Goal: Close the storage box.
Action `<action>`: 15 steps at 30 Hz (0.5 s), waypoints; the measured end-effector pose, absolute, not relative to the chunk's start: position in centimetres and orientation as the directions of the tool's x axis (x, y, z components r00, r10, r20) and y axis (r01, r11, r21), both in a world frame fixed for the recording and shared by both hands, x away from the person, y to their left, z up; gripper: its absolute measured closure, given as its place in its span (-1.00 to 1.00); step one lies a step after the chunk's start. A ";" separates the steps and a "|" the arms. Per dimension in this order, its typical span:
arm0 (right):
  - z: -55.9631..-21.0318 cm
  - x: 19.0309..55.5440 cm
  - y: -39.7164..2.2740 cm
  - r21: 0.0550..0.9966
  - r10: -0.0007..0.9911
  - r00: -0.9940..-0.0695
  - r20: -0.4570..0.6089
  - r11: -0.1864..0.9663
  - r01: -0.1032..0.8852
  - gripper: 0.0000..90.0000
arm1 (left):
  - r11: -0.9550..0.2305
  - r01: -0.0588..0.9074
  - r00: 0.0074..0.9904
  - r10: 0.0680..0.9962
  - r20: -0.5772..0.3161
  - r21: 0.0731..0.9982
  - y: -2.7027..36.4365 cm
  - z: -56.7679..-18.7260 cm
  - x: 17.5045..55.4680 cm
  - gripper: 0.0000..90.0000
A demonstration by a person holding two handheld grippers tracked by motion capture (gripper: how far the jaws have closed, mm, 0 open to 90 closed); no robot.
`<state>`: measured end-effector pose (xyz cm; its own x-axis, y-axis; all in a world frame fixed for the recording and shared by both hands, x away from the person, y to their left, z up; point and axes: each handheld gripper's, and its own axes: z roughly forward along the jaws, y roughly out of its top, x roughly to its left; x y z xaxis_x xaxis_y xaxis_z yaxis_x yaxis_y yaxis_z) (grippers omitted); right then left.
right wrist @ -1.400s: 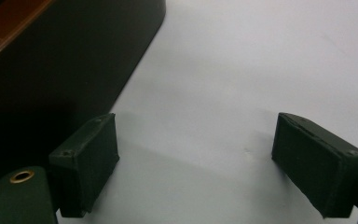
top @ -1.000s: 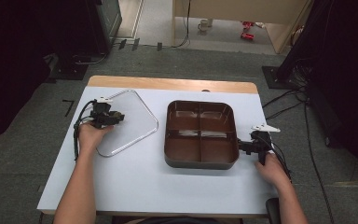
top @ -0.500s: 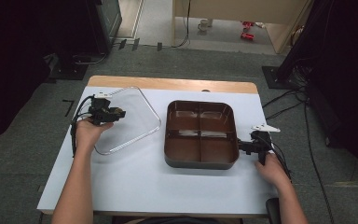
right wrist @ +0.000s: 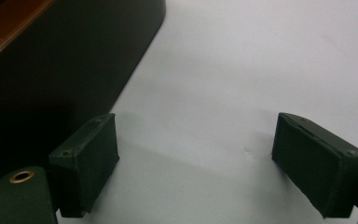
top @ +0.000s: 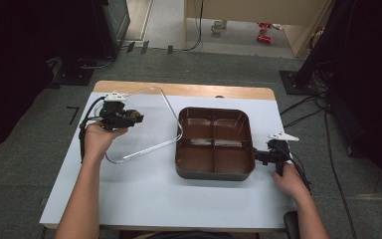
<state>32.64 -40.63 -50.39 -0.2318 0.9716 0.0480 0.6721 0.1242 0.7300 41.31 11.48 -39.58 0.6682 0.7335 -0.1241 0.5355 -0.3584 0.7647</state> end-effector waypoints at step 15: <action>-50.4 32.6 -40.6 0.730 0.972 -0.232 0.048 0.124 0.672 -0.69 | -0.452 0.450 0.774 0.628 -0.083 0.770 5.3 -39.4 40.0 0.32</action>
<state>32.64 -40.63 -50.39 -0.2319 0.9715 0.0480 0.6720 0.1243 0.7300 40.05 5.33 -39.44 0.7736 0.6282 -0.0832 0.4498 -0.4518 0.7705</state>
